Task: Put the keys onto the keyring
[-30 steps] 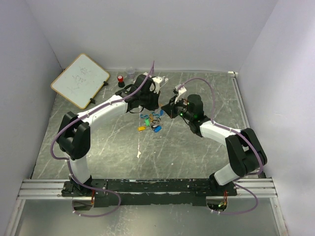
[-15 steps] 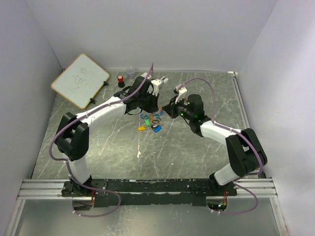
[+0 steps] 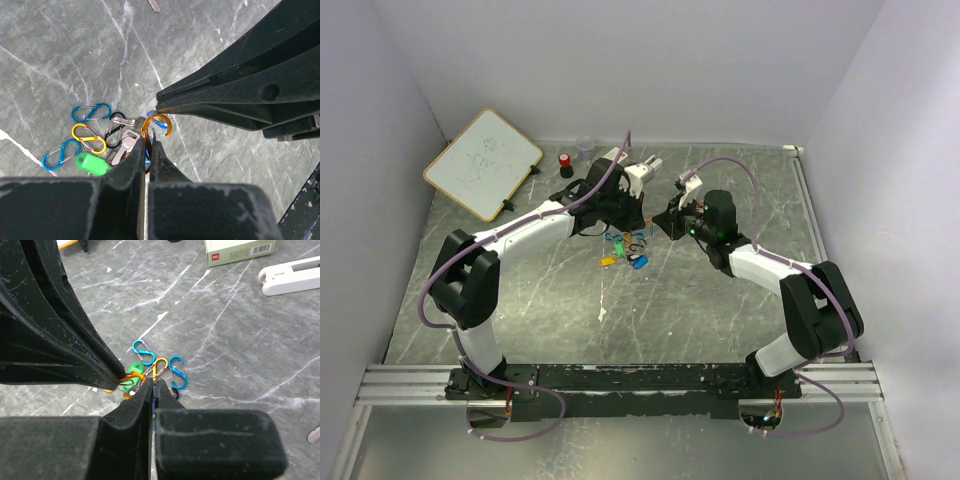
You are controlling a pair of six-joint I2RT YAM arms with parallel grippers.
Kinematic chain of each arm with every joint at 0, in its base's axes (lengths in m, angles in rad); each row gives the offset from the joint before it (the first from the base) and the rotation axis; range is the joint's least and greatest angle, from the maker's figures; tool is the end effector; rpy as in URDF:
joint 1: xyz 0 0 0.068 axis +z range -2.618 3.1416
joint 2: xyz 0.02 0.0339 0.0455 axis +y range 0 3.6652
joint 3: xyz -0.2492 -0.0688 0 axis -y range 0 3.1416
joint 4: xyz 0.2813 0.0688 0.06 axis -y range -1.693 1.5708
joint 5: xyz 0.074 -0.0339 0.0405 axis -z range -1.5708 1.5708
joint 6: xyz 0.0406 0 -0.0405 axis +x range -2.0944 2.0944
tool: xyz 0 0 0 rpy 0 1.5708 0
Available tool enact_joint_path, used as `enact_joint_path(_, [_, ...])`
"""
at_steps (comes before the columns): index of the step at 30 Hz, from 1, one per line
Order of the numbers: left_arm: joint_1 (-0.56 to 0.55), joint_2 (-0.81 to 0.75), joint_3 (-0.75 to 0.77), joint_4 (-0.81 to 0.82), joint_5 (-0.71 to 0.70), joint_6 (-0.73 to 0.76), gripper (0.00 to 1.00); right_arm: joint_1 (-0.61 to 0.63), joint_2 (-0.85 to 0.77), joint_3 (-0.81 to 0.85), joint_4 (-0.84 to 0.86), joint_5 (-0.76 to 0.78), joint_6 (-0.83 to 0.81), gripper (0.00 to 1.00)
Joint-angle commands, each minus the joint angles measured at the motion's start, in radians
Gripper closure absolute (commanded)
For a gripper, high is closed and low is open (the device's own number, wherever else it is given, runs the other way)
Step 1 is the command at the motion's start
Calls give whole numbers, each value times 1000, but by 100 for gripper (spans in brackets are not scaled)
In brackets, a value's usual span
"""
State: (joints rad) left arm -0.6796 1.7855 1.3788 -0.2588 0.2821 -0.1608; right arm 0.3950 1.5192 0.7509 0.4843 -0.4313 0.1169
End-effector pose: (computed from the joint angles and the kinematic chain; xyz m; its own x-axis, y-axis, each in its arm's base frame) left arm 0.3383 -0.2879 0.2310 -0.5980 0.2855 -0.7489 0.6871 0.6637 -0.2956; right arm 0.3235 0.1533 0.1790 -0.3408 -0.0273 -0.9397 -0.6849 0.6920 0.2283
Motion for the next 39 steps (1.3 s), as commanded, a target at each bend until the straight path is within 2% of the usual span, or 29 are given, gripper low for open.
enact_joint_path(1, [-8, -32, -4, 26, 82, 6, 93, -16, -24, 22, 3, 36, -24, 100])
enact_joint_path(3, [-8, -30, -1, 21, 80, 5, 93, -16, -28, 21, 3, 44, -25, 100])
enact_joint_path(4, [-8, -29, 1, 18, 75, 2, 88, -17, -31, 21, 3, 47, -26, 100])
enact_joint_path(8, [-8, -35, -9, 22, 45, -18, 47, -20, -40, 23, -2, 61, -35, 100])
enact_joint_path(9, [-6, -37, -11, 22, 33, -25, 39, -22, -43, 26, -6, 62, -38, 100])
enact_joint_path(11, [-4, -44, -16, 22, 6, -39, 29, -25, -48, 26, -10, 66, -41, 100])
enact_joint_path(19, [48, -96, -52, 38, -119, -134, 23, -41, -62, 20, -39, 118, -41, 100])
enact_joint_path(23, [73, -135, -94, 57, -192, -181, 19, -53, -55, 31, -84, 209, -9, 100])
enact_joint_path(29, [87, -139, -118, 46, -224, -237, 12, -96, -33, 45, -175, 378, 95, 100])
enact_joint_path(39, [89, -110, -111, 37, -226, -253, 10, -189, 87, 121, -402, 590, 267, 100])
